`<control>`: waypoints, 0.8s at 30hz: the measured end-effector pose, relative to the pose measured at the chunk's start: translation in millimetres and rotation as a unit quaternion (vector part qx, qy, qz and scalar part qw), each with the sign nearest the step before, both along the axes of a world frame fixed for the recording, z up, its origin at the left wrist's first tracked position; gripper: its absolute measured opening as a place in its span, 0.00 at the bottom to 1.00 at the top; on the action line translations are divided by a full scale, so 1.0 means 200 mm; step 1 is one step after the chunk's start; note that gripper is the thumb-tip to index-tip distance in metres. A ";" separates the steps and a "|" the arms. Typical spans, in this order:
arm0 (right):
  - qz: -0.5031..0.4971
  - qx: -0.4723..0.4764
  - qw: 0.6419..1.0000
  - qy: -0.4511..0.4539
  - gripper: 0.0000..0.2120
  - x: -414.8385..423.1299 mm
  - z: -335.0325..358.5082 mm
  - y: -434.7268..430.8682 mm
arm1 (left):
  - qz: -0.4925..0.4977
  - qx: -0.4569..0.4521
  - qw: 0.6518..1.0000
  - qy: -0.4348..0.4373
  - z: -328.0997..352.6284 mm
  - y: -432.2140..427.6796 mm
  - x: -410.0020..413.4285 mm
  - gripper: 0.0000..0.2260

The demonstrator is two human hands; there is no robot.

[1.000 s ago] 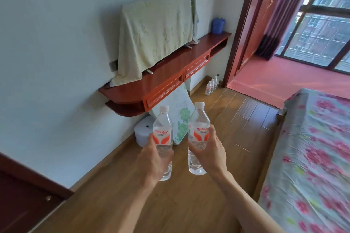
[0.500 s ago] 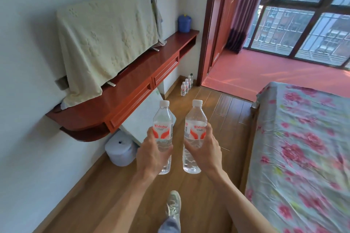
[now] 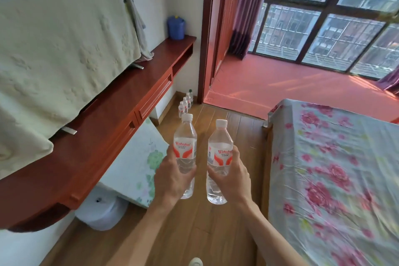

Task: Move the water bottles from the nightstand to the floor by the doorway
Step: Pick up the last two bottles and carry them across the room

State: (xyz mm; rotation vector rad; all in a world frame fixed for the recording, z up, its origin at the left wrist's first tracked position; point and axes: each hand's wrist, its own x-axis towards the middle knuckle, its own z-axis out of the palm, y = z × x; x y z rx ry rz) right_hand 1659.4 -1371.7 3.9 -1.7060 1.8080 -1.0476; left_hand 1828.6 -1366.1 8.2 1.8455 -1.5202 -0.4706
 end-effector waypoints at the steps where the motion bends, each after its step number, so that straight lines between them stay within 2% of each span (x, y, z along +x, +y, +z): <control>1: -0.004 0.000 1.000 -0.002 0.44 -0.01 0.00 -0.06 | -0.004 0.003 1.000 0.001 0.00 -0.07 -0.01 0.35; 15: -0.048 0.000 0.999 0.004 0.44 -0.18 -0.03 -0.86 | -0.039 0.010 0.999 -0.005 -0.07 -0.94 -0.12 0.37; 24: -0.030 0.005 1.000 0.007 0.42 -0.23 -0.07 -1.60 | -0.022 0.004 1.000 -0.014 -0.11 -1.59 -0.18 0.39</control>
